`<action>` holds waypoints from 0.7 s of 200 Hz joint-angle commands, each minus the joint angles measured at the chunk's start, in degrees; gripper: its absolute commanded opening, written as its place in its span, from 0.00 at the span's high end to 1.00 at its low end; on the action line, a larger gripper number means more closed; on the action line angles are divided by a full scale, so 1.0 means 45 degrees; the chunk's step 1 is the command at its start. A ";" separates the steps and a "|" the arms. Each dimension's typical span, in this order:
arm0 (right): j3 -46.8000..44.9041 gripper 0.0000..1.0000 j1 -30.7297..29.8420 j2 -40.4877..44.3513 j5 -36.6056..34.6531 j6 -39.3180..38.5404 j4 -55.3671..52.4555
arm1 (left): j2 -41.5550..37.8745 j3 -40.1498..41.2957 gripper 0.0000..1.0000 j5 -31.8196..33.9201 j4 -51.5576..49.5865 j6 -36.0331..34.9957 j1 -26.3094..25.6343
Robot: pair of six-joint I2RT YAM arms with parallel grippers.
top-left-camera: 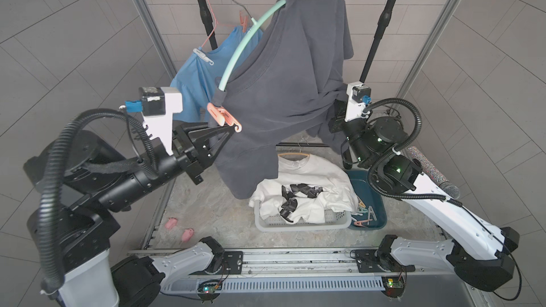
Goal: Use clothespins to secure the t-shirt on both sides of the hanger
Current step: Hang the hanger on the clothesline.
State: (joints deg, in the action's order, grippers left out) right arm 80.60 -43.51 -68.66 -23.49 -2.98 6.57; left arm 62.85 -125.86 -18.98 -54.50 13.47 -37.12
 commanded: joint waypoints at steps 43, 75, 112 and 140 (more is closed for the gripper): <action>-0.0069 1.00 0.0881 -0.1755 0.1282 0.0495 0.0500 | 0.1398 0.0530 1.00 0.0902 0.0744 -0.0725 -0.0005; 0.0304 1.00 0.1232 -0.2914 0.1413 0.0467 0.1325 | 0.2341 -0.0106 1.00 0.1453 0.0738 -0.1340 0.0085; 0.1314 1.00 0.1270 -0.4214 0.0960 0.0330 0.1855 | 0.3681 -0.1767 1.00 0.2011 0.0628 -0.2302 0.1477; 0.2197 1.00 0.1260 -0.5298 0.1418 0.0889 0.2180 | 0.4117 -0.1314 1.00 -0.1039 0.2382 -0.0828 0.4361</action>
State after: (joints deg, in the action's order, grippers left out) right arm 86.17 -37.82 -90.72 -18.28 -0.89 10.48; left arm 81.49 -130.93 -15.84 -56.40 6.57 -25.96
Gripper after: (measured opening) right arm 0.051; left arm 0.138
